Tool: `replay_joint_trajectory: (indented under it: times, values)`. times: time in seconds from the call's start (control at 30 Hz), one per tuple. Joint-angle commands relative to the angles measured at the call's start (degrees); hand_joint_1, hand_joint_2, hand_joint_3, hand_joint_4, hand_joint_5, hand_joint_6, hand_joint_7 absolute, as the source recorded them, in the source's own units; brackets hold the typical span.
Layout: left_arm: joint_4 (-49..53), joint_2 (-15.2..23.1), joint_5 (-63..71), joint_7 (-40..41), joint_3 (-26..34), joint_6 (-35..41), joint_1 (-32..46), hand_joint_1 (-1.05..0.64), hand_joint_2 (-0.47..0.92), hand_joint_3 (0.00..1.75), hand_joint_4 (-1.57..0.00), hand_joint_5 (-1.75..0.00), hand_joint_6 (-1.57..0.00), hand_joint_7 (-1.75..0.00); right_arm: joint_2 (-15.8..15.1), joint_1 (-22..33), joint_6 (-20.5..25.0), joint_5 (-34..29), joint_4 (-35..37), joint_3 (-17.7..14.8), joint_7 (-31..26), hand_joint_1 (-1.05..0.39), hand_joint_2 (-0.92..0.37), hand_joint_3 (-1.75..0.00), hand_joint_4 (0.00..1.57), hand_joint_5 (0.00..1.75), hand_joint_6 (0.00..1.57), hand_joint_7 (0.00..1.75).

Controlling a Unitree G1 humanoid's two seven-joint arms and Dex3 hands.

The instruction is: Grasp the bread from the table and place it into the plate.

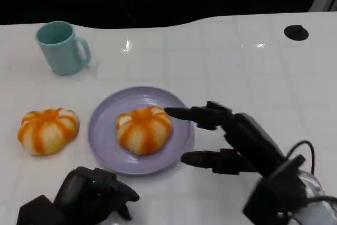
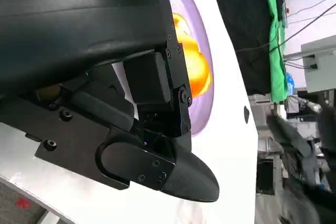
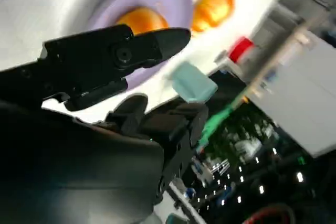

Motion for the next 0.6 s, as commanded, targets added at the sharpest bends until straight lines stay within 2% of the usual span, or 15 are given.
replay_joint_trajectory:
  times: [0.03,0.07,0.1,0.13,0.17,0.3,0.37,0.43,0.6]
  values:
    - [-0.3,0.7,0.1,0.4,0.2,0.4,0.3,-1.05,0.92,0.09,-1.31,-0.99,-1.54,-0.28,0.2,4.5,-5.3,10.3,-1.8,-2.6,4.9,-0.32,-0.91,-0.14,0.51,1.22,0.62,0.74]
    - [-0.2,0.7,0.0,0.3,0.2,0.4,0.2,-1.05,0.92,0.09,-1.31,-0.99,-1.54,-0.27,0.3,5.1,-6.5,11.3,-1.6,-3.0,5.5,-0.29,-0.91,-0.16,0.53,1.24,0.62,0.81]
    - [-0.1,0.7,0.1,0.4,0.2,0.3,0.2,-1.05,0.92,0.09,-1.31,-0.98,-1.54,-0.27,0.4,5.6,-7.8,12.0,-1.3,-3.5,6.0,-0.29,-0.87,-0.25,0.55,1.28,0.61,0.88]
    - [0.0,0.8,0.2,0.4,0.2,0.3,0.1,-1.05,0.92,0.09,-1.31,-0.98,-1.54,-0.27,0.5,6.1,-8.6,12.5,-1.1,-4.0,6.4,-0.27,-0.76,-0.52,0.57,1.35,0.62,0.95]
    - [0.0,0.7,0.1,0.4,0.2,0.4,0.1,-1.05,0.92,0.09,-1.31,-0.98,-1.54,-0.27,0.5,6.6,-9.2,12.9,-1.0,-4.4,6.7,-0.27,-0.69,-0.66,0.58,1.39,0.63,0.99]
    - [-0.2,0.7,0.0,0.3,0.2,0.8,0.1,-1.05,0.92,0.09,-1.31,-0.98,-1.54,-0.27,0.8,9.1,-10.9,16.3,-1.1,-5.8,9.2,-0.22,-0.53,-0.97,0.63,1.53,0.70,1.14]
    - [-0.3,0.6,0.0,0.3,0.1,0.9,0.1,-1.05,0.92,0.08,-1.31,-0.98,-1.55,-0.27,0.9,10.2,-11.0,17.1,-1.6,-6.6,9.9,-0.22,-0.41,-1.19,0.67,1.57,0.73,1.23]
    - [-0.3,0.6,0.1,0.4,0.1,0.6,0.1,-1.05,0.92,0.08,-1.31,-0.98,-1.55,-0.27,1.1,11.3,-11.0,18.1,-2.2,-7.3,10.8,-0.24,-0.36,-1.26,0.69,1.61,0.73,1.29]
    - [-0.5,0.7,0.5,0.7,-0.1,0.5,0.3,-1.05,0.92,0.08,-1.31,-0.98,-1.55,-0.27,1.1,14.1,-11.0,20.0,-3.5,-8.1,13.2,-0.23,-0.35,-1.29,0.69,1.69,0.70,1.40]
